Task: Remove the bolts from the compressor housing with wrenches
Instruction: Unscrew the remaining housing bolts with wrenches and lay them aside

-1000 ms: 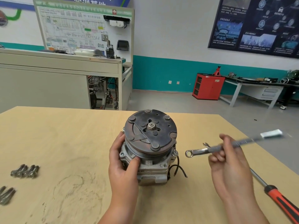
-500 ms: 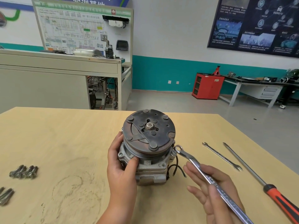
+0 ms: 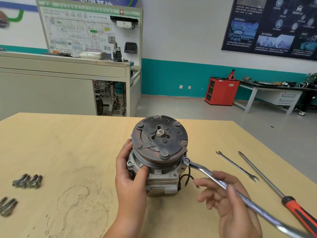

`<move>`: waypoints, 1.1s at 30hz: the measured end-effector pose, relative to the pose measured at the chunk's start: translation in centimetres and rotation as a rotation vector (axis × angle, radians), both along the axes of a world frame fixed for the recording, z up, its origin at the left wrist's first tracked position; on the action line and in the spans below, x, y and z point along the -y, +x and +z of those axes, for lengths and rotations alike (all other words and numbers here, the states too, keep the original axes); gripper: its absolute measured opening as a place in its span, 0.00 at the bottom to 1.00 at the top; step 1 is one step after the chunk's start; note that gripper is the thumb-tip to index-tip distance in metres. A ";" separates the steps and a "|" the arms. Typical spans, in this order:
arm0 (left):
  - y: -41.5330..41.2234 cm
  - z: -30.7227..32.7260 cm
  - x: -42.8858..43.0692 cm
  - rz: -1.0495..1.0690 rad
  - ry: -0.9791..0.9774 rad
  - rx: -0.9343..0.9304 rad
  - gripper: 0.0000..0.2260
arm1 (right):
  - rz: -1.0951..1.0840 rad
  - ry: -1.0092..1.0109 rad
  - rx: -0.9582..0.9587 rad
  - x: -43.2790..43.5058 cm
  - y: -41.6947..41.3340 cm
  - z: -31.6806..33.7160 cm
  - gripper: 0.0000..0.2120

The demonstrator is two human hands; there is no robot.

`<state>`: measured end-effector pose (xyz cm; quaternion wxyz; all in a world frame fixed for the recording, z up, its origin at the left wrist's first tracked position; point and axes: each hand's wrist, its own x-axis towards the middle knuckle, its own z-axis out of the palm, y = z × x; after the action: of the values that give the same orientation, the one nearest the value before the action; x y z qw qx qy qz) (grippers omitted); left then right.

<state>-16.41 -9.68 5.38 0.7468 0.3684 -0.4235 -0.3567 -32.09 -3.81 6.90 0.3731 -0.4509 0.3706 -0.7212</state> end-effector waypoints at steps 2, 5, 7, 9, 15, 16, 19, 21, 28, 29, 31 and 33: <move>0.0 0.0 0.0 0.001 0.004 -0.003 0.24 | -0.025 -0.032 0.018 1.0 -0.6 0.6 0.12; 0.0 -0.1 0.0 0.000 0.009 -0.001 0.24 | -0.037 0.008 0.003 3.7 -1.9 1.8 0.14; 0.0 -0.1 0.0 0.001 0.012 0.000 0.24 | -0.071 0.095 -0.059 6.0 -2.2 2.5 0.14; 0.0 0.0 0.0 0.003 0.010 -0.004 0.24 | -0.078 0.170 -0.129 8.2 -1.9 3.0 0.13; 0.0 0.0 0.0 0.012 0.006 0.008 0.24 | 0.021 0.182 -0.330 11.3 -0.1 4.5 0.15; 0.0 -0.1 0.1 0.014 0.006 0.010 0.24 | 0.032 0.171 -0.364 11.5 0.2 4.7 0.15; -0.1 -0.1 0.1 0.015 0.005 0.004 0.23 | 0.039 0.127 -0.453 11.8 0.7 4.9 0.15; -0.1 -0.1 0.1 0.017 0.002 -0.002 0.23 | 0.052 0.125 -0.455 11.9 0.9 4.9 0.15; 0.0 -0.2 0.1 0.009 0.004 0.010 0.24 | 0.156 0.085 -0.010 10.8 -0.1 5.5 0.15; 0.0 -0.2 0.1 0.011 0.004 0.012 0.24 | 0.165 0.070 0.081 10.4 -0.5 5.7 0.14; 0.0 -0.2 0.1 0.013 0.006 0.012 0.24 | 0.146 0.053 0.232 9.5 -1.4 5.8 0.12; 0.0 -0.2 0.1 0.010 0.004 0.008 0.24 | 0.102 0.051 0.318 8.1 -2.3 5.4 0.09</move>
<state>-16.39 -9.82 5.15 0.7460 0.3734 -0.4242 -0.3524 -34.38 -11.95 12.31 0.4747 -0.3397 0.3017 -0.7539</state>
